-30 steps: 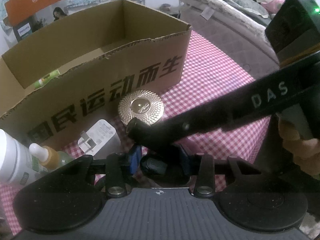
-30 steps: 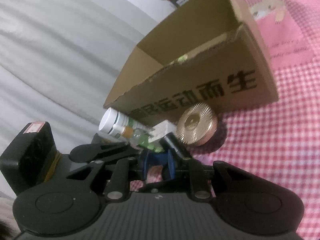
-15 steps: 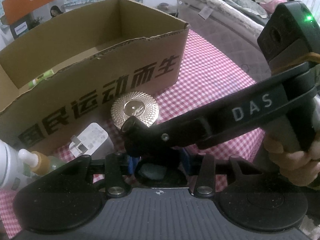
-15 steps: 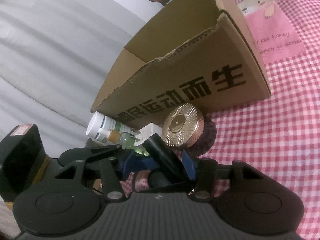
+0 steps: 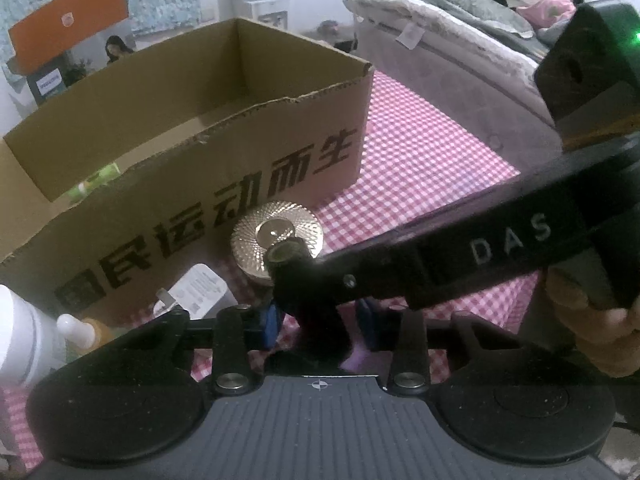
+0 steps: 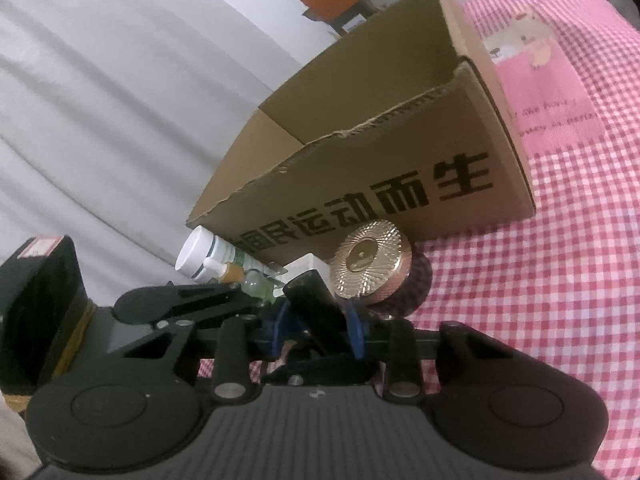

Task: Organize rigid objects
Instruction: 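Close the right gripper on the black cylinder and lift it, then carry the black cylinder with the right gripper over the cardboard box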

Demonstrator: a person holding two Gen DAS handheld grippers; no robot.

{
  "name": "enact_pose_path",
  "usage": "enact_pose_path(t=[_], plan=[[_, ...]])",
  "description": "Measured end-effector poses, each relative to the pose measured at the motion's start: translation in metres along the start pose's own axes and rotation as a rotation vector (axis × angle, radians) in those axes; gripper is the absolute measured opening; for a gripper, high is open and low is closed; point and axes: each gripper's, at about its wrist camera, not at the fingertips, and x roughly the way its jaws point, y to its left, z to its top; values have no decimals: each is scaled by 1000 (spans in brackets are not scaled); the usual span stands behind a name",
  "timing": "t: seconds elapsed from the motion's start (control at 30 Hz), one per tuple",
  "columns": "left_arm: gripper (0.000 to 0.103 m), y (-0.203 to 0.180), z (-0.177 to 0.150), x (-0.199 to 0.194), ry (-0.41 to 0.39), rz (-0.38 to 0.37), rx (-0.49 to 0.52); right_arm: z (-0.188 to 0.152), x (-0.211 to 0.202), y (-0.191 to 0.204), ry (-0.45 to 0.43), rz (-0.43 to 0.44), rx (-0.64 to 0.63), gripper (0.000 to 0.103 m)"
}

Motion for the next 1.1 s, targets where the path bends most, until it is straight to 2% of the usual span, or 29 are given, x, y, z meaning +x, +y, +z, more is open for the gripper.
enact_pose_path(t=[0.1,0.37,0.67,0.87,1.1], plan=[[29,2,1,-1,-3,10,-6,-1,1,4,-6,-6,-9,30],[26,2,0,-10,-17,26,8,-2,-1,18,-16,-38,-53,27],[25,8,5,-46,-101,37,-13,7,-11,53,-55,-57,-124,26],[25,30,25,-83,-186,67,-38,37,-13,91,-87,-26,-219,26],[25,74,60,-107,-233,125,-106,97,10,125,-94,50,-293,25]])
